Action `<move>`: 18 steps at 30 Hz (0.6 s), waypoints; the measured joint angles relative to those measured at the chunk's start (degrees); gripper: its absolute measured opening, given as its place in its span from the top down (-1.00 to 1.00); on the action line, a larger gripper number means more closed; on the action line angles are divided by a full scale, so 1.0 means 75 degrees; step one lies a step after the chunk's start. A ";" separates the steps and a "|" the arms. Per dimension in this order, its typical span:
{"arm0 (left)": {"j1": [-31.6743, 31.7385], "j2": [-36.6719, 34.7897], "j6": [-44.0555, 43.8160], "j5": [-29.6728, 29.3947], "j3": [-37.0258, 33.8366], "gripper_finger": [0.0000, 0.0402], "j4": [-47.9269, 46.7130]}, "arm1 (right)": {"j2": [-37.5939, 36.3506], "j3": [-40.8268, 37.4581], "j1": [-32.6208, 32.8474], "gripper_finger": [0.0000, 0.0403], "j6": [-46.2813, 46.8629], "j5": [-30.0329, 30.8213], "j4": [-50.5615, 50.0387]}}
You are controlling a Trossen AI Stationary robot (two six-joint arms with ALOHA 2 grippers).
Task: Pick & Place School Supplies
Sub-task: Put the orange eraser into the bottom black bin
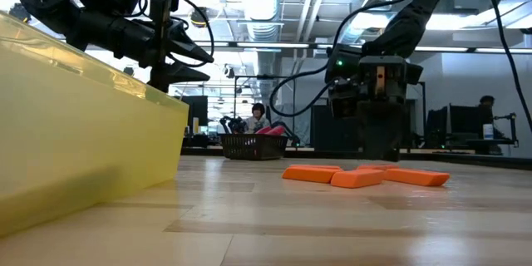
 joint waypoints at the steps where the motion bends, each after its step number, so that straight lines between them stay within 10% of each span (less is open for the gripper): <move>1: 0.0000 0.0000 0.0000 -0.0003 0.0000 0.28 0.0000 | -0.0002 0.0000 0.0000 1.00 -0.0025 -0.0010 0.0010; 18: 0.0015 0.0000 0.0006 -0.0064 0.0000 0.28 -0.0001 | 0.0188 -0.0041 0.0191 1.00 -0.0129 0.0004 0.0099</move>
